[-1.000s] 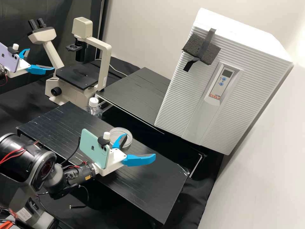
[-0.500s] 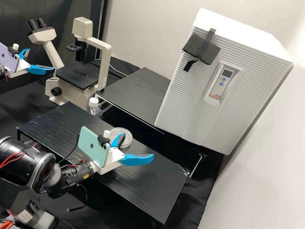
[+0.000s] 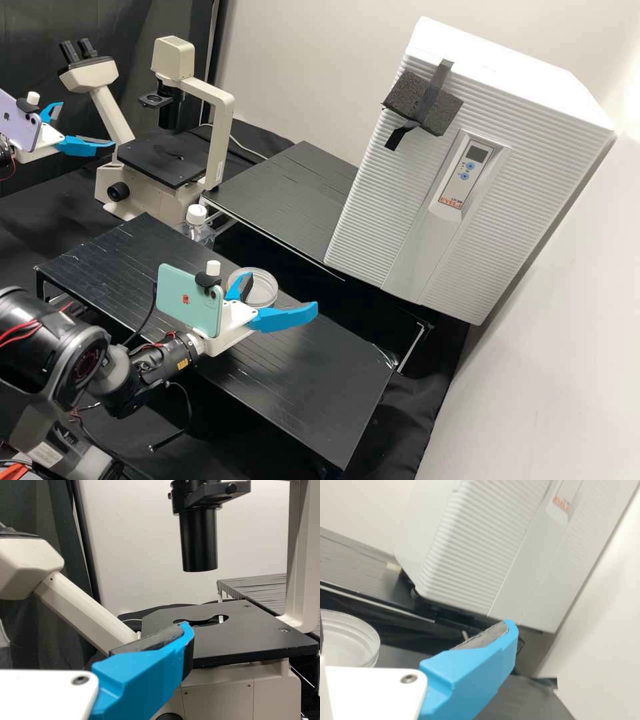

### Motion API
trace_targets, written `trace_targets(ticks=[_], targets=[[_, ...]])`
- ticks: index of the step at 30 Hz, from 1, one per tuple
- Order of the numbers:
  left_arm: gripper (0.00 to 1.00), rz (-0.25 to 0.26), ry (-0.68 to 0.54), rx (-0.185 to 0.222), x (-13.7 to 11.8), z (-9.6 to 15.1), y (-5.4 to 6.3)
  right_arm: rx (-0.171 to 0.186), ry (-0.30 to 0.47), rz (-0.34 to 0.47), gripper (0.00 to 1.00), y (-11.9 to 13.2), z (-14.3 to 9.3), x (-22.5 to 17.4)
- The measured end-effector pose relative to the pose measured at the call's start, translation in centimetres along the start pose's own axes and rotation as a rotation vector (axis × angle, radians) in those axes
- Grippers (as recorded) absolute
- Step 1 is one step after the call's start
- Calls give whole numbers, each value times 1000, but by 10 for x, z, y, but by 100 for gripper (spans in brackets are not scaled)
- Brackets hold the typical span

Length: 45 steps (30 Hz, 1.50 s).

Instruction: Close the petri dish lid.

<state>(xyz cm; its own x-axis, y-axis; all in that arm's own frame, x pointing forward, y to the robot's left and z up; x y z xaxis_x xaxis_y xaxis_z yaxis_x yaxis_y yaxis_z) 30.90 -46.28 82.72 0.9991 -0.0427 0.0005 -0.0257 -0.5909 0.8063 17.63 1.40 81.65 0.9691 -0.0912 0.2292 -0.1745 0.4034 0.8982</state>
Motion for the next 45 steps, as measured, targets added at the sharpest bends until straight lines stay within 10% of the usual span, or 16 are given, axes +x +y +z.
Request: trace_targets(ticks=[27, 32, 38, 45], targets=[[100, 0, 0, 0, 0, 0, 0, -21, -2, 35, 100, 6, 19, 26], [100, 0, 0, 0, 0, 0, 0, 108, -4, 37, 100, 14, 26, 10], [100, 0, 0, 0, 0, 0, 0, 365, -11, 126, 100, 33, 35, -3], [100, 0, 0, 0, 0, 0, 0, 458, 61, 141, 100, 42, 32, -8]])
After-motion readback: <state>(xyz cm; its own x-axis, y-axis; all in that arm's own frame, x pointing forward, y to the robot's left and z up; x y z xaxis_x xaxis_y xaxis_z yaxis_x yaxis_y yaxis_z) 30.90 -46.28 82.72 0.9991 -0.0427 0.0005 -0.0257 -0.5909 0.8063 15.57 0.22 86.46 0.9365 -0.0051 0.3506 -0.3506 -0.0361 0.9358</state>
